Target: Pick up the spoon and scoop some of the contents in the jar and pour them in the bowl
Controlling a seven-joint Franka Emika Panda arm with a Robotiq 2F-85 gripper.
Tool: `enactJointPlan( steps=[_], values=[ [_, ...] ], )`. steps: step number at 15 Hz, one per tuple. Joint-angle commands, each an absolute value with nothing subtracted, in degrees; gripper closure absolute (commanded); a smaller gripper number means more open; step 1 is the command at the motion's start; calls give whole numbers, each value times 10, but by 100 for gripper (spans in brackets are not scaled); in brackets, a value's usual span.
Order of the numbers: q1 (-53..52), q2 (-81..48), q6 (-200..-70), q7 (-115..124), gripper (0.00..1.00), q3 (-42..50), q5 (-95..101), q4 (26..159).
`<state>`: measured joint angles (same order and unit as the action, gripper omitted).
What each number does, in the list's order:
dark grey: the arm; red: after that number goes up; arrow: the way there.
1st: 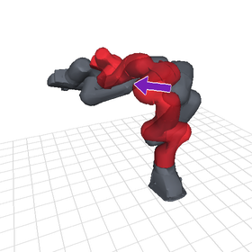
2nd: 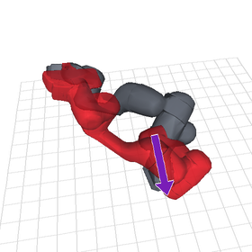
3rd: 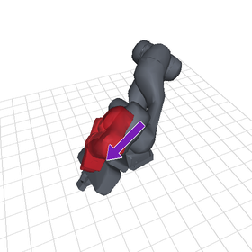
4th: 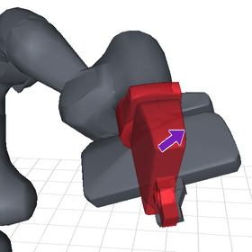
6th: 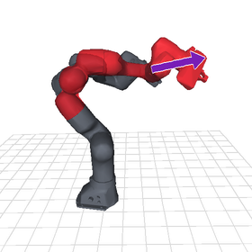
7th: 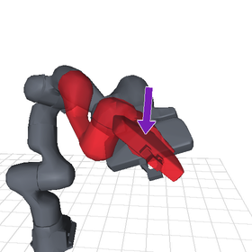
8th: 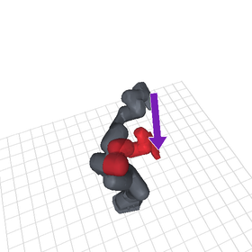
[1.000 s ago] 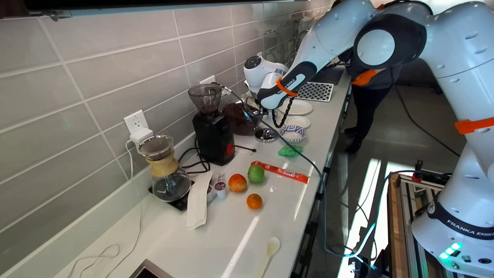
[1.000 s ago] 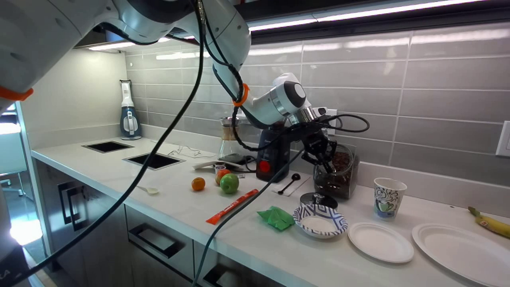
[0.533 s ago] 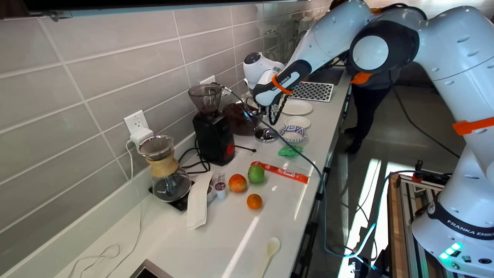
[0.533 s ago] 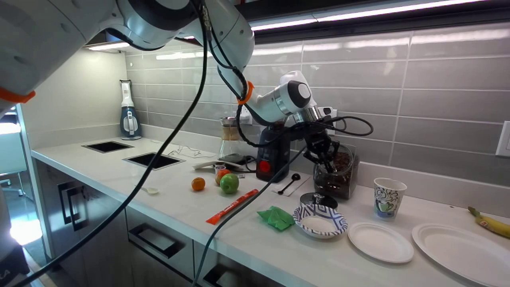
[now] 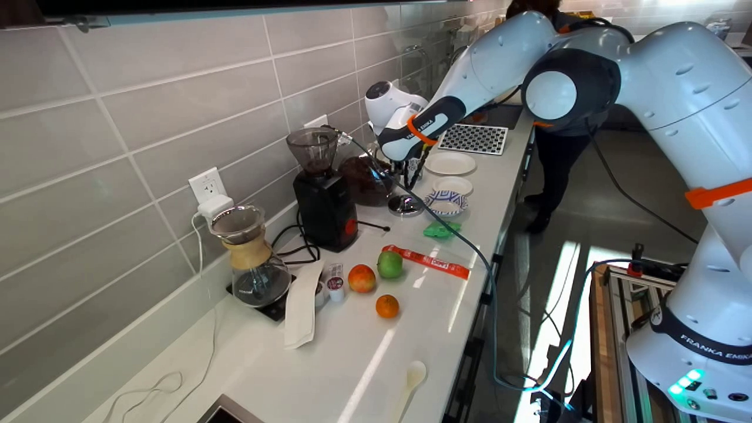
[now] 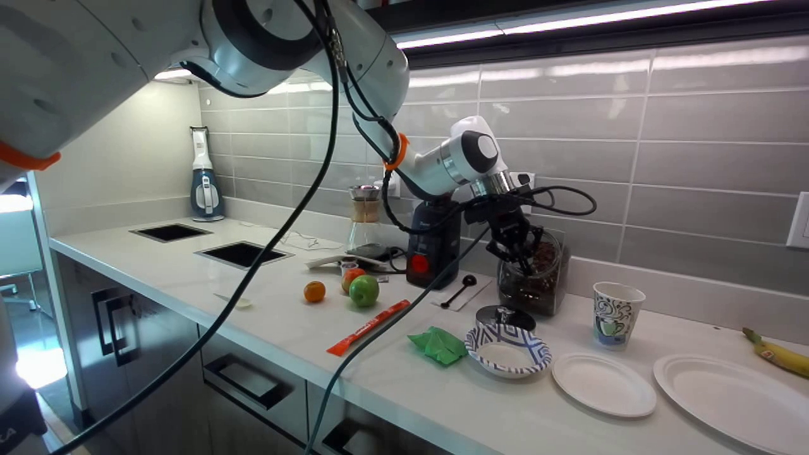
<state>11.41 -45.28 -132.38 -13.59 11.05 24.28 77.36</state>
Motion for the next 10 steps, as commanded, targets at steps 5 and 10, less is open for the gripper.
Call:
enactJointPlan(
  steps=[5,10],
  values=[
    [99,-476,-1339,-129,99,130,262,752],
    [77,-464,-1373,-108,99,148,298,779]
  ],
)
